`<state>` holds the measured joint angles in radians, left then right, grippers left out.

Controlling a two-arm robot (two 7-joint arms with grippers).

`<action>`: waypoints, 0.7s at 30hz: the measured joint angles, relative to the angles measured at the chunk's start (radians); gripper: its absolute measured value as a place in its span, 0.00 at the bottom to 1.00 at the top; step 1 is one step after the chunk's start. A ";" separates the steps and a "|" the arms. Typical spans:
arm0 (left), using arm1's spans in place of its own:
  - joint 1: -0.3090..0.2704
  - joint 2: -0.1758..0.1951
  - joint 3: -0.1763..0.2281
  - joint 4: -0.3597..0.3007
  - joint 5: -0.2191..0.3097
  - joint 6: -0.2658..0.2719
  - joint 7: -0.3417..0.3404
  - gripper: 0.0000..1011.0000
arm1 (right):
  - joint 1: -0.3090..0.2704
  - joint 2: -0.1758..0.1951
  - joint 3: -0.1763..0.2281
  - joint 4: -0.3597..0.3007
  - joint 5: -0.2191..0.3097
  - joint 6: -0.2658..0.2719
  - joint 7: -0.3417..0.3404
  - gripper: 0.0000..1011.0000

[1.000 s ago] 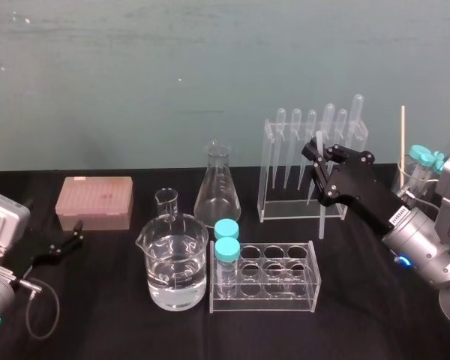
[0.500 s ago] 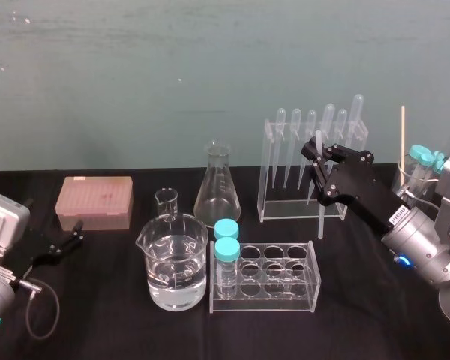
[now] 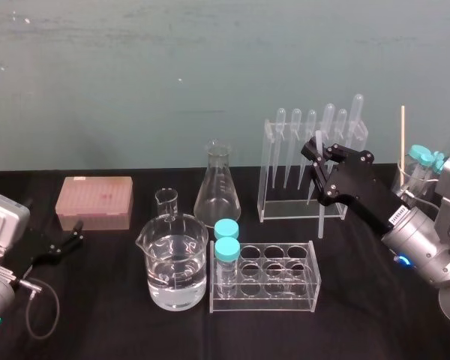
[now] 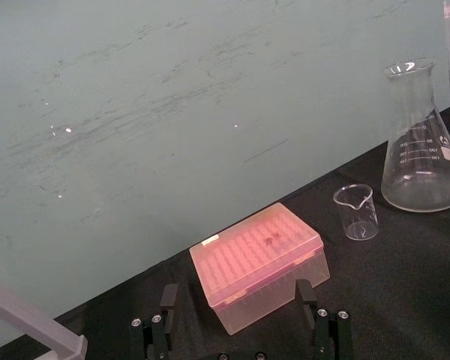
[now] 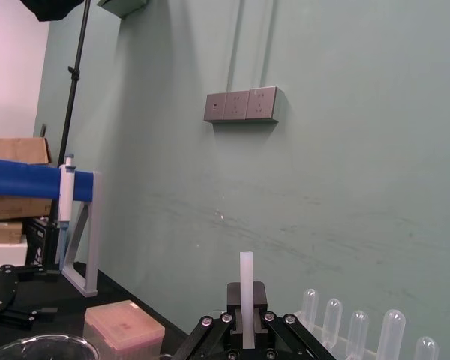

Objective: Pick up the stirring rod with one hand, then place it down.

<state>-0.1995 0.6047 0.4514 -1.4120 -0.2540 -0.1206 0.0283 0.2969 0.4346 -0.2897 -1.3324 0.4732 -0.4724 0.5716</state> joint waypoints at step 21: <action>0.000 0.000 0.000 0.000 0.000 0.000 0.000 0.99 | 0.000 0.000 0.000 0.000 0.000 0.000 0.000 0.07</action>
<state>-0.1995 0.6047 0.4514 -1.4120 -0.2539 -0.1205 0.0283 0.2968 0.4346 -0.2897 -1.3324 0.4730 -0.4724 0.5715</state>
